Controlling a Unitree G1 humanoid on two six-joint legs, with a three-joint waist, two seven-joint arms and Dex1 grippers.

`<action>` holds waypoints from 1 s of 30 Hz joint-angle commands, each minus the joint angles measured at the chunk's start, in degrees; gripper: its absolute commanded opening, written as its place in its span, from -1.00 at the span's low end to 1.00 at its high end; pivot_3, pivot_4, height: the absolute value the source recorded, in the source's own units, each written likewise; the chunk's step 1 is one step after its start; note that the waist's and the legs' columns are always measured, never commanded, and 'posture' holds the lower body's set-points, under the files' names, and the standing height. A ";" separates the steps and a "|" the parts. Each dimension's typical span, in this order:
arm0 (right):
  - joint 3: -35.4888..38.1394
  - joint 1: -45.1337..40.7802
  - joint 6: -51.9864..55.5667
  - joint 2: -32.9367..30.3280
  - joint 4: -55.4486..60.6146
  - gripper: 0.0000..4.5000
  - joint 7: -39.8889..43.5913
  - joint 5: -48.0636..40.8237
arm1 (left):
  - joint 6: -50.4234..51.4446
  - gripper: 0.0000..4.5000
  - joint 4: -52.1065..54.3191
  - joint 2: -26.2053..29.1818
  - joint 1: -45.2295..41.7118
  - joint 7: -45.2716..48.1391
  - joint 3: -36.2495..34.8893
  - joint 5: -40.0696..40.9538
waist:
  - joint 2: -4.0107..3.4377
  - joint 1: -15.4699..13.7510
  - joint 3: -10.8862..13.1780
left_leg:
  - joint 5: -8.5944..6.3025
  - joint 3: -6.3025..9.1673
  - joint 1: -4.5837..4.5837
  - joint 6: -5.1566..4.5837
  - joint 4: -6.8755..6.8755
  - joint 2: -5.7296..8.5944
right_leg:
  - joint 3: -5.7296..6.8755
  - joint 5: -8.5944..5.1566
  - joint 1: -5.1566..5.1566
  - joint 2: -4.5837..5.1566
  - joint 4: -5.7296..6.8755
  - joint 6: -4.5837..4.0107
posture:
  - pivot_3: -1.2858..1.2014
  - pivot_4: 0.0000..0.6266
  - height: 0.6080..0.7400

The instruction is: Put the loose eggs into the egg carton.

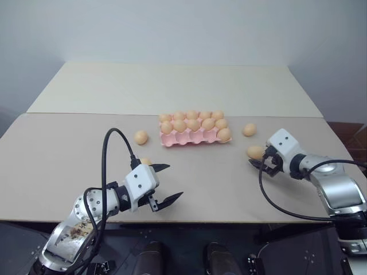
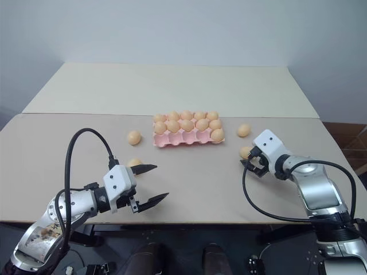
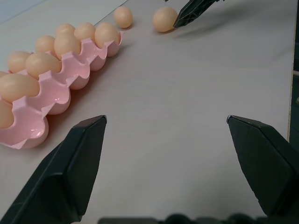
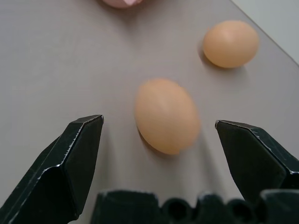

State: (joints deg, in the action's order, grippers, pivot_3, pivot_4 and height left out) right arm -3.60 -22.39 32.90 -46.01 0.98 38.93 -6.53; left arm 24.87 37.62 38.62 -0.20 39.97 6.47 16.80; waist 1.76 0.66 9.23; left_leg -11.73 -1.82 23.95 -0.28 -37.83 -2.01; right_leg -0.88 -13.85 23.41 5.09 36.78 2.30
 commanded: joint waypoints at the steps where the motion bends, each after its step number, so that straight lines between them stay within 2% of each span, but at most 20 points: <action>1: -1.02 -2.74 -3.30 0.00 -2.48 1.00 1.25 2.16 | -1.31 0.99 0.66 -0.14 -1.03 0.47 -0.02 -0.33 | 0.00 0.02 0.00 | 0.00 0.00 0.00 0.00 0.00 0.00 | 0.00 0.00 0.00 0.00 0.00 0.00 | 0.03 -0.52 1.00; 11: -4.54 -5.85 -9.89 1.74 -9.63 1.00 2.00 7.47 | -1.60 0.99 0.58 -0.59 0.70 0.38 0.04 -0.75 | 0.00 0.02 0.00 | 0.00 0.00 0.00 0.00 0.00 0.00 | 0.00 0.01 0.00 0.00 0.00 0.01 | 0.03 -0.52 1.00; 14: -4.49 -6.39 -10.83 2.42 -11.16 0.73 1.91 8.23 | -0.98 1.00 1.10 -0.88 1.64 0.01 -0.48 -0.20 | 0.00 0.04 0.00 | 0.00 0.00 -0.03 0.00 0.00 0.00 | 0.00 0.01 -0.01 0.00 0.01 0.01 | 0.03 -0.52 1.00; 19: -3.95 -6.39 -11.77 3.04 -11.23 -0.03 2.42 8.56 | -0.36 1.00 1.64 -1.51 3.75 -1.05 -1.83 0.38 | 0.00 0.03 0.00 | 0.00 0.00 -0.02 0.00 0.01 0.00 | 0.00 0.01 -0.01 0.01 0.00 0.02 | 0.03 -0.52 1.00; 20: -3.77 -6.35 -11.71 3.12 -10.98 -0.12 2.55 8.45 | -0.22 1.00 1.67 -1.67 4.07 -1.31 -2.12 0.42 | 0.00 0.03 0.00 | 0.00 0.00 -0.02 0.00 0.01 0.00 | 0.00 0.01 -0.01 0.01 0.00 0.02 | 0.03 -0.52 1.00; 25: -1.79 -5.82 -11.10 4.19 -5.93 -0.17 0.80 7.79 | 0.63 1.00 2.49 -2.71 5.20 -3.04 -3.43 0.21 | -0.01 0.05 0.01 | 0.00 0.00 -0.07 0.00 0.01 -0.01 | 0.00 0.02 -0.03 0.00 0.02 0.01 | 0.03 -0.52 1.00; 27: -0.61 -6.27 -6.43 7.58 2.60 -0.20 -0.80 5.16 | 1.70 1.00 3.40 -3.34 5.96 -4.60 -4.87 0.27 | -0.02 0.23 0.01 | 0.00 0.00 -0.07 0.00 0.02 -0.03 | -0.01 0.02 -0.02 -0.01 0.02 0.02 | 0.03 -0.52 1.00; 30: -1.20 -8.00 -1.42 12.92 8.71 -0.21 -3.30 3.72 | 2.56 1.00 4.19 -3.46 6.63 -5.23 -5.79 0.29 | -0.03 0.36 0.01 | 0.00 0.03 -0.07 0.00 0.04 -0.10 | -0.03 0.02 0.01 -0.08 0.05 0.02 | 0.03 -0.52 1.00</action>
State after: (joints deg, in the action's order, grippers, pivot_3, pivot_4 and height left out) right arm -5.84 -28.98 29.26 -34.01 5.62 37.20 -1.56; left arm 27.09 39.30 35.32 6.24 35.30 1.74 16.17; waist 1.73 1.02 9.24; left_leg -11.74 -1.78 23.87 -0.28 -37.79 -2.15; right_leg -0.90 -13.83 23.42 4.97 36.83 2.31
